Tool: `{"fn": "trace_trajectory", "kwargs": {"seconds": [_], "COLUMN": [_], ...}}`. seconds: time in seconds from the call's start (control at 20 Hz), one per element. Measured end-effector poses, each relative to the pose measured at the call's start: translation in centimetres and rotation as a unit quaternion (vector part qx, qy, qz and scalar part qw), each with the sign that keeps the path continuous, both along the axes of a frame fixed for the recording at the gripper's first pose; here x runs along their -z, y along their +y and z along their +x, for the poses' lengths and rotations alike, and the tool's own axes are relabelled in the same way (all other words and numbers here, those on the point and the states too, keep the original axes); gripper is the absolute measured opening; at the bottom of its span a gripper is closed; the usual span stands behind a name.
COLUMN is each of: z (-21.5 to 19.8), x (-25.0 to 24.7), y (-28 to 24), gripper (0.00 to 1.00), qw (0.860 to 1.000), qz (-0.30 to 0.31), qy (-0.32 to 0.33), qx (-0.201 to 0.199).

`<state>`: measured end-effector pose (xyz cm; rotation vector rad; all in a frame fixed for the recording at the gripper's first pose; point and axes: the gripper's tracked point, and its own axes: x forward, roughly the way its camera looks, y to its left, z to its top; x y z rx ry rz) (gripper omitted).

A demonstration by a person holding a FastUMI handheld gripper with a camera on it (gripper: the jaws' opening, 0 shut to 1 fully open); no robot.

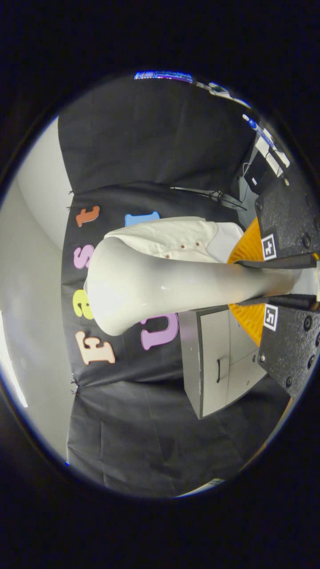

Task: Iron the clothes twice with a garment steamer, once on the left side and once on the right side.

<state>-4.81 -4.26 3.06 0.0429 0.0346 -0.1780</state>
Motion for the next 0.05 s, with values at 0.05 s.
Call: {"fn": "trace_trajectory", "kwargs": {"seconds": [0.05], "z": [-0.21], "x": [-0.53], "y": [-0.47], "gripper": [0.22], "qw": [1.0], "qz": [0.0], "qy": [-0.005], "qx": [-0.005]}}
